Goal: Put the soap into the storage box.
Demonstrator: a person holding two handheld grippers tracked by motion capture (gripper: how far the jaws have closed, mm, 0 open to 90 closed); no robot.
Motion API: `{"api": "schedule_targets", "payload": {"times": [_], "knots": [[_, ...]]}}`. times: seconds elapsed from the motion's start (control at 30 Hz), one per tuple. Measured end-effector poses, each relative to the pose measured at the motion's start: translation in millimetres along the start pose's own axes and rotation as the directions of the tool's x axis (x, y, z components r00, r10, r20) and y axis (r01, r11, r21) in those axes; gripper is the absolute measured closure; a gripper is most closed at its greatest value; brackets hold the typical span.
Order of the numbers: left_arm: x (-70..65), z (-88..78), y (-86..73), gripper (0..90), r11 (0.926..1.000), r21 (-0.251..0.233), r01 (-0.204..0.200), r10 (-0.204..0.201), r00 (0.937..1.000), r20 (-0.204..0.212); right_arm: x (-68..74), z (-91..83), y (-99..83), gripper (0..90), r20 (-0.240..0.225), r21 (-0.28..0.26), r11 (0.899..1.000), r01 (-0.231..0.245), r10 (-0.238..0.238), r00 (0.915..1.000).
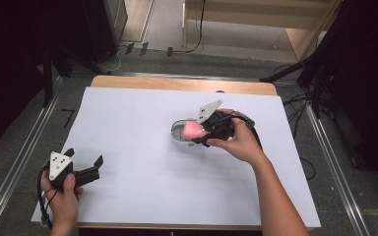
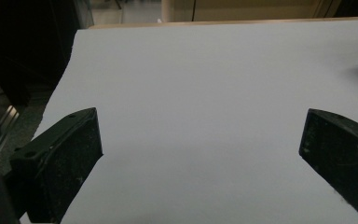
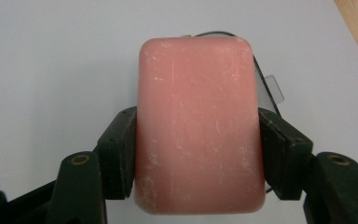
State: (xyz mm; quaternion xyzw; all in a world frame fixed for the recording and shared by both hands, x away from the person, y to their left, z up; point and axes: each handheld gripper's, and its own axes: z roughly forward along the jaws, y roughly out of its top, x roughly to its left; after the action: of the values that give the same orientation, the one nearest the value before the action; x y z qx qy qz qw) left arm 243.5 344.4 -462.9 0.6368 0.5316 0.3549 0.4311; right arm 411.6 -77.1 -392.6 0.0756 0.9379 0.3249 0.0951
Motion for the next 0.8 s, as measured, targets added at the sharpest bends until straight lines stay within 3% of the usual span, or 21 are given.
{"api": "schedule_targets", "payload": {"times": [0.2,0.3,0.37,0.57,0.8], "knots": [[0.0,0.1,-0.1,0.0,1.0000,-0.001,0.000,0.000,1.0000,0.002,-5.7,1.9,7.4,38.5,-0.005,0.003,0.999,0.049,-0.049,0.9988],[0.0,0.1,0.0,0.0,1.0000,-0.001,0.000,0.000,1.0000,0.001,-10.4,4.2,10.9,38.4,-0.030,-0.002,0.997,0.072,-0.072,0.9969],[0.1,-0.1,-0.1,0.0,1.0000,-0.002,0.003,-0.003,1.0000,0.000,-12.6,7.0,10.9,38.5,-0.048,-0.010,0.997,0.075,-0.076,0.9960],[0.4,0.0,-0.1,0.0,1.0000,-0.002,0.002,-0.002,1.0000,0.003,-18.2,16.2,7.6,38.5,-0.044,0.029,0.997,0.072,-0.071,0.9965],[0.4,0.1,0.0,0.0,1.0000,0.000,0.002,-0.002,1.0000,0.006,-20.6,22.3,6.4,38.5,-0.050,0.036,0.997,0.074,-0.072,0.9962]]}}
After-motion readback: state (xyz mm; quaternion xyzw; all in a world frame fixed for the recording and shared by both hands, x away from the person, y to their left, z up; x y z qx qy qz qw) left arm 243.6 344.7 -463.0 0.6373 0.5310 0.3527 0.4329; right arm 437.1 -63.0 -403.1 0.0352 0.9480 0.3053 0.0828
